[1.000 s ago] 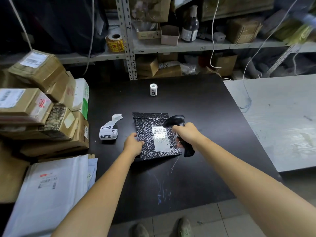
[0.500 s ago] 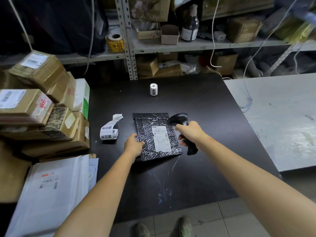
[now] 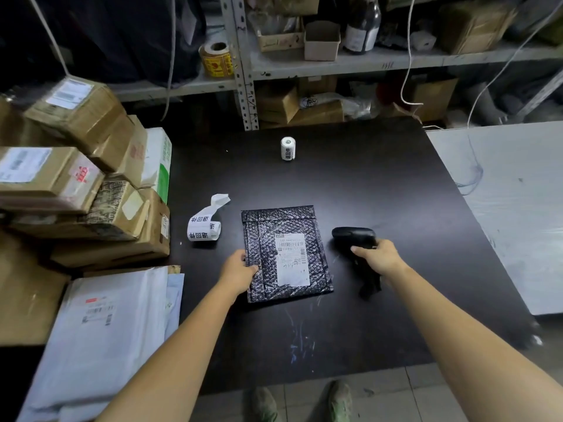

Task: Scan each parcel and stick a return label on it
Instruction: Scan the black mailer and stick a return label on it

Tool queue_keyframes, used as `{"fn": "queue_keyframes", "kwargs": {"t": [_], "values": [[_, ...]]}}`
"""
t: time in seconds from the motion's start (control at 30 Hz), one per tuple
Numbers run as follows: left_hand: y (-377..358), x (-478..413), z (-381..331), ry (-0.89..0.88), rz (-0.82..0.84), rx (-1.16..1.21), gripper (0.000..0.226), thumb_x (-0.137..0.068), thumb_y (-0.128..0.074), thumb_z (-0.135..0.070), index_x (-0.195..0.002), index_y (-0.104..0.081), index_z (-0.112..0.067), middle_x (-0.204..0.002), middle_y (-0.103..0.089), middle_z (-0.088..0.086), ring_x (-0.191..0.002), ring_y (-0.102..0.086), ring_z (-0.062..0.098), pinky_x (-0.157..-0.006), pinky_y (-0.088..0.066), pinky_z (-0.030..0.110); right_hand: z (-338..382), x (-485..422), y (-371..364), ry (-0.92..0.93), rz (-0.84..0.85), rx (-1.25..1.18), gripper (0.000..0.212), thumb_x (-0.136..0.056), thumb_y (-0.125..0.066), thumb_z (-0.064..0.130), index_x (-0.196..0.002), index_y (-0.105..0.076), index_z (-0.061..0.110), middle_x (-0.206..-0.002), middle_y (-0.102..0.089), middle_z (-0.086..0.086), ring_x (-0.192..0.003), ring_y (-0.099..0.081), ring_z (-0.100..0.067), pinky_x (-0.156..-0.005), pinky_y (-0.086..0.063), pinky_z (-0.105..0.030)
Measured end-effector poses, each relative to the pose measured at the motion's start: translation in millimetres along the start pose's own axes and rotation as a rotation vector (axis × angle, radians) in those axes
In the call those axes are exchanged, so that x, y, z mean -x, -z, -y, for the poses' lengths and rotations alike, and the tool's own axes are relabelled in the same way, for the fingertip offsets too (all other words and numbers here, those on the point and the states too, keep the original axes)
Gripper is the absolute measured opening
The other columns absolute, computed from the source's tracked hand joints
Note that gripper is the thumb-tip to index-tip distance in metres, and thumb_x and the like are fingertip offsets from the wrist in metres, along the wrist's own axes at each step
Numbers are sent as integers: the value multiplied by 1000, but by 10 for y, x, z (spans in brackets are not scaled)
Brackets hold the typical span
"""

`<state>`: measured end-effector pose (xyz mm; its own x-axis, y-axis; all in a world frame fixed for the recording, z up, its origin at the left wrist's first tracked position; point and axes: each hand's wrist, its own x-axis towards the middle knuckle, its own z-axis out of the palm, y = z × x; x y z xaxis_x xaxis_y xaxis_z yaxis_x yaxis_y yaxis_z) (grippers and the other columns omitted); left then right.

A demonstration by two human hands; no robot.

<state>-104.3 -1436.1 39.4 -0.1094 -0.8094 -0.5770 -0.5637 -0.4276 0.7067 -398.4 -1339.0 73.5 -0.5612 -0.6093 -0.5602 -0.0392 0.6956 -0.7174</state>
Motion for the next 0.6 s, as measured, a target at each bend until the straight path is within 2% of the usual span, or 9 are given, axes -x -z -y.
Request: {"fn": "queue_keyframes", "kwargs": {"t": [0.03,0.1,0.2,0.3,0.33,0.4,0.47,0.53,0.6], "values": [[-2,2,14,-2,-7,-12,35,-91,-61,0,-123,-54,-9,-111,-63,13,-103,-63,31,-94,-52,49,-8,-27,23,-2,-2,9,27,-85,-76,11,-109,-66,2,-92,-67,-12,-85,-65,-27,-81,-54,-32],[-6,-1,40,-7,-27,-43,34,-90,-63,-3,-122,-56,-10,-108,-65,10,-100,-64,29,-93,-52,47,-13,-90,99,-8,-19,165,34,-84,-77,23,-111,-65,6,-103,-67,-12,-101,-64,-31,-89,-50,-37],[-4,9,56,-5,-54,-88,33,-90,-64,-11,-123,-56,-14,-91,-65,0,-88,-66,23,-86,-55,41,15,-124,235,-32,-84,409,47,-83,-77,38,-112,-60,6,-109,-67,-12,-106,-62,-33,-85,-48,-37],[53,42,34,6,-69,-137,34,-91,-62,-21,-125,-56,-22,-87,-64,-8,-85,-65,19,-83,-56,39,134,-69,293,-8,-81,535,46,-82,-76,38,-112,-59,7,-110,-67,-14,-102,-62,-33,-81,-50,-37],[91,52,25,13,-59,-142,35,-91,-62,-22,-125,-56,-23,-90,-66,-8,-88,-65,19,-85,-57,42,185,-48,295,23,-82,601,47,-82,-75,37,-115,-59,7,-113,-65,-15,-104,-61,-34,-83,-51,-38],[203,69,8,0,-42,-175,36,-92,-61,-24,-127,-55,-24,-99,-67,-4,-92,-66,21,-87,-56,45,303,3,269,125,-113,706,53,-83,-71,31,-129,-55,8,-127,-57,-17,-118,-51,-37,-96,-47,-41],[367,94,-14,-45,-77,-209,33,-93,-58,-23,-126,-56,-26,-97,-68,-4,-88,-66,19,-84,-57,42,456,85,160,270,-129,773,55,-86,-65,26,-137,-51,11,-135,-50,-16,-126,-41,-37,-103,-41,-42],[588,119,-25,-104,-213,-214,30,-92,-53,-19,-120,-59,-27,-88,-68,-5,-79,-64,16,-74,-55,34,626,189,-106,439,-96,800,47,-88,-63,24,-133,-56,12,-132,-54,-15,-124,-44,-35,-102,-42,-42],[819,108,7,-123,-368,-201,29,-91,-50,-15,-113,-62,-28,-87,-68,-3,-72,-59,12,-64,-47,26,786,296,-506,556,2,782,40,-89,-63,24,-127,-60,12,-128,-60,-12,-119,-53,-30,-99,-44,-39]]}}
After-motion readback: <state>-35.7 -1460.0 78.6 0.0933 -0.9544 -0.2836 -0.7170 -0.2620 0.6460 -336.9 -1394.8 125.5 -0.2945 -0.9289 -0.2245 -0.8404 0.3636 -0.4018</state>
